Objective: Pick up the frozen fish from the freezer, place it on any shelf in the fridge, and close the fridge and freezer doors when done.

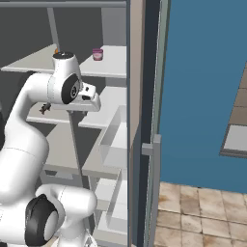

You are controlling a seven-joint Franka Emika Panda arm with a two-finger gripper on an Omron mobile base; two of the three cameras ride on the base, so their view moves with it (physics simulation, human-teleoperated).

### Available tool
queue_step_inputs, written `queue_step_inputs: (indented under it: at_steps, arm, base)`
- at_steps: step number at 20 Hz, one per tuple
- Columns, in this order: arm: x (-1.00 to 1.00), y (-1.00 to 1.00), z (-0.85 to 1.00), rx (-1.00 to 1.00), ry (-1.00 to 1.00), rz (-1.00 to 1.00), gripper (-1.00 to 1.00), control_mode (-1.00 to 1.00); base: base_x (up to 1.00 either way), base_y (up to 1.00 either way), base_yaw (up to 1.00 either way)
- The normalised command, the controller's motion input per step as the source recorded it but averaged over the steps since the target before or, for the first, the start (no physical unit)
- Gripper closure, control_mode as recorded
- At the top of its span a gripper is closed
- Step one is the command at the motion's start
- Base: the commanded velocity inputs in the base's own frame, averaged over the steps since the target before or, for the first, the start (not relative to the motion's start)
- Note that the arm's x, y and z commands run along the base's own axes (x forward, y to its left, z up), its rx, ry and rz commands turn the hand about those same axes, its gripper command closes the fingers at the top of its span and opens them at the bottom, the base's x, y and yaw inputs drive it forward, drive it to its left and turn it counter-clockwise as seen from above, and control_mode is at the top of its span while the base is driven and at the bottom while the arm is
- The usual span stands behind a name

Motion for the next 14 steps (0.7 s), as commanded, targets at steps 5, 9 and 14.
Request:
queue_step_inputs:
  at_steps: [5, 9, 14]
  arm:
    - [0.03, 0.0, 0.0, 0.0, 0.0, 0.0, -1.0, -1.0]
    - [0.01, 0.0, 0.0, 0.0, 0.0, 0.0, -1.0, -1.0]
    - [0.0, 0.0, 0.0, 0.0, 0.0, 0.0, -1.0, -1.0]
  base:
    - [0.0, 0.0, 0.0]
    - [0.0, 0.0, 0.0]
    - [0.0, 0.0, 0.0]
